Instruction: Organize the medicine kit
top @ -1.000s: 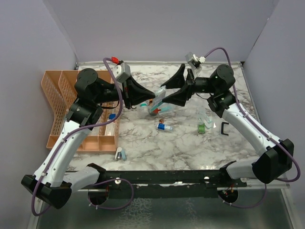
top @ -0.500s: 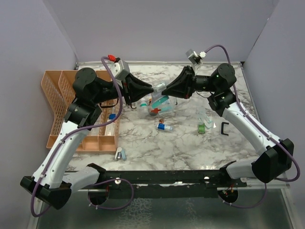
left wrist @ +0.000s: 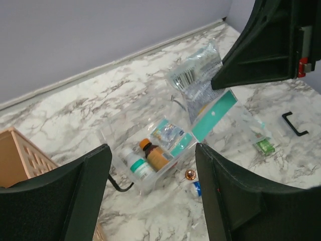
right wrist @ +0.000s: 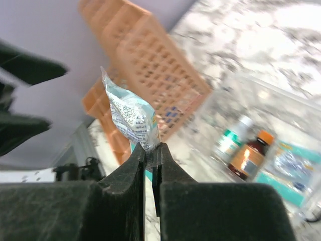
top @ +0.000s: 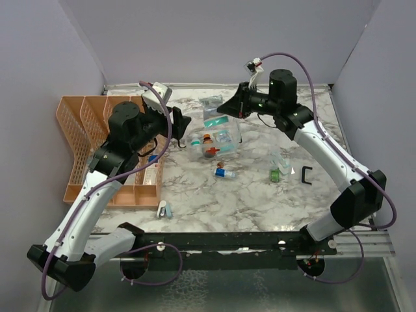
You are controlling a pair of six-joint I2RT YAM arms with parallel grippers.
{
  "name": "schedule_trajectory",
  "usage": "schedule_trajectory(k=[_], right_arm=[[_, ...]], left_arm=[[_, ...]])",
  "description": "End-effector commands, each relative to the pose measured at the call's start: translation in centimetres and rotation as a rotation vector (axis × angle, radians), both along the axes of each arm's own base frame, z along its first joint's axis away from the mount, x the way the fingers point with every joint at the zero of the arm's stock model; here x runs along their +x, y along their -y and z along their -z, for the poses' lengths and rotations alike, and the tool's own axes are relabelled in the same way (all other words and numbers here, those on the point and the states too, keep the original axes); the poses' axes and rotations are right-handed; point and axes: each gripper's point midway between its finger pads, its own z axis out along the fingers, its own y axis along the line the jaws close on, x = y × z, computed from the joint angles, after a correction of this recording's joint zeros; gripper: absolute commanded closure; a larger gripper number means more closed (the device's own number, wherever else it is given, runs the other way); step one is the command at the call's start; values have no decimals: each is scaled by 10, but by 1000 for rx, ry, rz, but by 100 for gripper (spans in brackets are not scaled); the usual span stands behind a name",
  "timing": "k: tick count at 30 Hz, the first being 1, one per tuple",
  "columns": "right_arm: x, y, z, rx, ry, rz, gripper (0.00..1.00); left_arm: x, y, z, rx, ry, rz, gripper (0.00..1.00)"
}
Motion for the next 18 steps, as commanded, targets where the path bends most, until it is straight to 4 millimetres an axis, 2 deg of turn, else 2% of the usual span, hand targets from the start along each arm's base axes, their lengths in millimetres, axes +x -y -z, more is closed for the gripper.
schedule_trajectory(k=[1,9,18], right_arm=[[38,28,78,-287,-206,238,99],[64,44,147,-530,-378,372,99],[92,28,195,-677,-430,429,99]], left_arm=[[6,-18,27,3,-91,-127,29],[5,-8,50,-90,-196,-127,28],[8,0,58,-114,-233,-111,27]])
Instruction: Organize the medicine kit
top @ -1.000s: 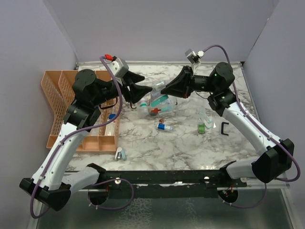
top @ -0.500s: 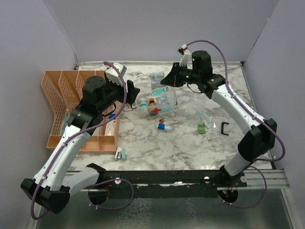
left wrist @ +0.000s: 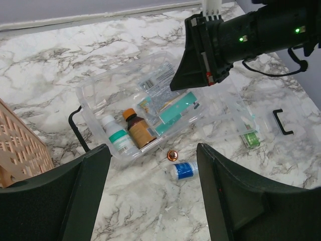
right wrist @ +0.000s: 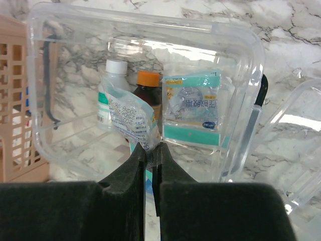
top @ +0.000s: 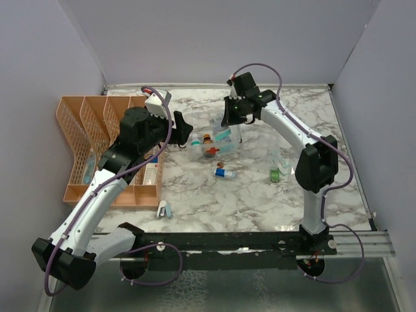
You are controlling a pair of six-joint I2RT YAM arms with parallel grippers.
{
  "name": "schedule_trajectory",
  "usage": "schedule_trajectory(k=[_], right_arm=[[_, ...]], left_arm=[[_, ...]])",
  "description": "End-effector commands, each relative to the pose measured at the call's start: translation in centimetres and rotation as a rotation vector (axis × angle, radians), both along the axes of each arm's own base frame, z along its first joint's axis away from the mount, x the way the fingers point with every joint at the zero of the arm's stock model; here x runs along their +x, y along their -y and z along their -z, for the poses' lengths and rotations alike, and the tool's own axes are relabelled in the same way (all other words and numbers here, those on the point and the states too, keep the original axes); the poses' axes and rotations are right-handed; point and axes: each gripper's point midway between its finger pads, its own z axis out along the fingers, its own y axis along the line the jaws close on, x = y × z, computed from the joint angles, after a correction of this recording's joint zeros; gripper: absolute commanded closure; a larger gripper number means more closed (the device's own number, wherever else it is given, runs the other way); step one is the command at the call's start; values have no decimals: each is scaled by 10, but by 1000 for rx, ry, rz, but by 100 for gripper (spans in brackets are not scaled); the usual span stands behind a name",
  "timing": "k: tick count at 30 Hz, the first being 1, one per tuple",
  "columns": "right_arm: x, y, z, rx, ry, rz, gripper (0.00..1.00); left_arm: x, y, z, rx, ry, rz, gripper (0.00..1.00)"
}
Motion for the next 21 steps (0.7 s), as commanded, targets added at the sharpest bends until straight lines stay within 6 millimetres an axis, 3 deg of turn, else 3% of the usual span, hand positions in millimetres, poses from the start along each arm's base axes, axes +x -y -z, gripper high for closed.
schedule_trajectory(k=[1,7,21], right_arm=[[7,6,24,-125,-34,60,99],[4,8,57,-184,-102,59,99],[16,15,81,-259,-117,125,95]], left_arm=[[3,3,-6,-35,12,-5,27],[3,4,-2,-38,-1,-6,27],[5,12,5,-46,-35,23,27]])
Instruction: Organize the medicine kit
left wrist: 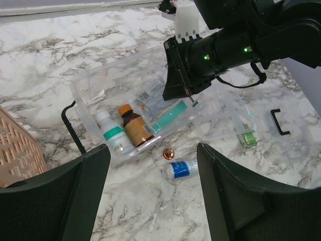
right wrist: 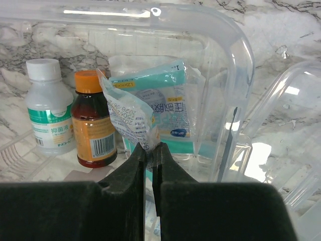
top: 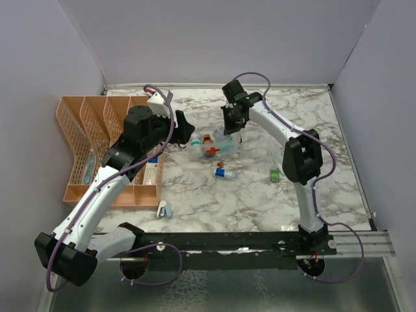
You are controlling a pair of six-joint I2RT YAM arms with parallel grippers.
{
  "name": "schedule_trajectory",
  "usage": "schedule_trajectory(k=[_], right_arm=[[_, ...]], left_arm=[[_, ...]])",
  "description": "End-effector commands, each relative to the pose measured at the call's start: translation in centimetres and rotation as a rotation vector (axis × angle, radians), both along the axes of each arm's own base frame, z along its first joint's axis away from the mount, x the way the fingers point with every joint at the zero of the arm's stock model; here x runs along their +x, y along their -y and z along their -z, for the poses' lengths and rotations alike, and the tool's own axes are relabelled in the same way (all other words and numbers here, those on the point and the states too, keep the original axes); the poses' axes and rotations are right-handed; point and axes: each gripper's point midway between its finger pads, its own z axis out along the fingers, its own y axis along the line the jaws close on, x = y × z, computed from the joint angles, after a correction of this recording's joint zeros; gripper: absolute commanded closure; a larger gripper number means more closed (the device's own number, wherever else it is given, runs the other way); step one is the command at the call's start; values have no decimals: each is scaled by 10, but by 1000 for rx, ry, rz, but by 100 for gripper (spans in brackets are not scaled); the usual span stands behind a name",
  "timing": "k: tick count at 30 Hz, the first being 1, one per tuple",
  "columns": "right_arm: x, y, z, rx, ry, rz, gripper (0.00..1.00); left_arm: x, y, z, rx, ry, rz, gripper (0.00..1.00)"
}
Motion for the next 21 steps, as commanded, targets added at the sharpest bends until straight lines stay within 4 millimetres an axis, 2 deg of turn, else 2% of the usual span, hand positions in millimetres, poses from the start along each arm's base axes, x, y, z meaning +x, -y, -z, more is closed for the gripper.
schedule_trajectory(k=[1,6,11,17,21], right_arm=[[8,6,6,-54,24,57,94],[10,6,6,-57,29,60,84],[11,10,0,-86,56,78,68],[16,17,-26,-106,133,122,64],[18,12,-52,-47,190,125,64]], left_arm=[[-3,7,-6,-25,13,39,27],[-3,9,-7,-29,13,52,27],[-3,10,-8,-30,15,52,27],[-2,10,-8,-28,14,51,27],[-1,10,-9,-27,15,50,27]])
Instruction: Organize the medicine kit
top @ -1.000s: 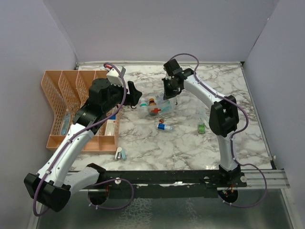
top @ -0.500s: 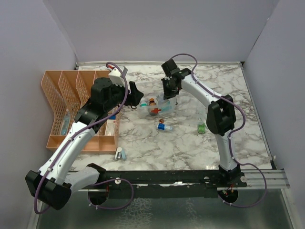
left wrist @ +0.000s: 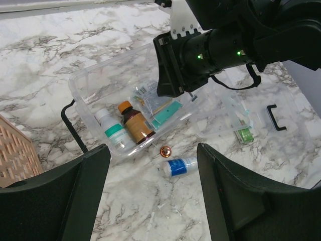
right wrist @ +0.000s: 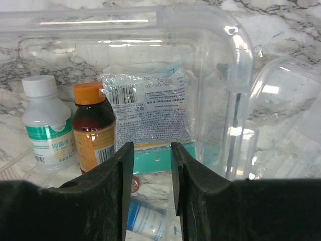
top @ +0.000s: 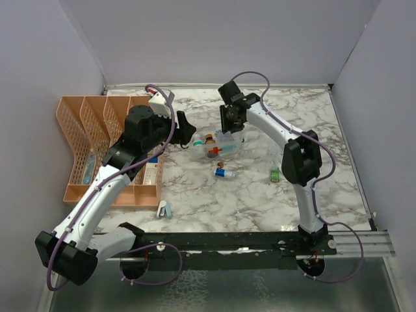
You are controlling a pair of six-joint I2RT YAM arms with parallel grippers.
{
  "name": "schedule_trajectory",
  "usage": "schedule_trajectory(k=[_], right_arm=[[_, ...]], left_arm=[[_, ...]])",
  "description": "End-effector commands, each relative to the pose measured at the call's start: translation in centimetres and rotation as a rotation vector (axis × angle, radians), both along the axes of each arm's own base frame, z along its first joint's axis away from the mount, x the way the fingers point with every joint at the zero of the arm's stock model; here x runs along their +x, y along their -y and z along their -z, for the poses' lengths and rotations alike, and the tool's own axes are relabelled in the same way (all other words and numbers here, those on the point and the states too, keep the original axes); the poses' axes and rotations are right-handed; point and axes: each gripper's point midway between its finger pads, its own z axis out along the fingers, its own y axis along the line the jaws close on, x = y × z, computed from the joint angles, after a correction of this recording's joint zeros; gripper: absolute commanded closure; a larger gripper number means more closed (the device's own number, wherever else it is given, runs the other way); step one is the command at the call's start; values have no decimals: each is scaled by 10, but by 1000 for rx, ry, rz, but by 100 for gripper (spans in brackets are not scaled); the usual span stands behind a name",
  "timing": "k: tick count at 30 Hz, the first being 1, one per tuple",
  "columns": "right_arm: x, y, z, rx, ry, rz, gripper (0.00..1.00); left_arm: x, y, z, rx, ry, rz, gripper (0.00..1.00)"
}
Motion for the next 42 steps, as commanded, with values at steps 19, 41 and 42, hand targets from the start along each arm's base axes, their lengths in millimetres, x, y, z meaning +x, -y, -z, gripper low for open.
schedule_trajectory(k=[19,41,42], right_arm=[[-47,78,-156,171,451,248,57],[-177,96,8,377,12,493,57],[-177,97,13,365,8,506,57]], left_arm=[[-8,7,-20,-9,65,71,23],[-30,2,-29,-52,111,93,1],[-31,2,-28,-57,107,97,1]])
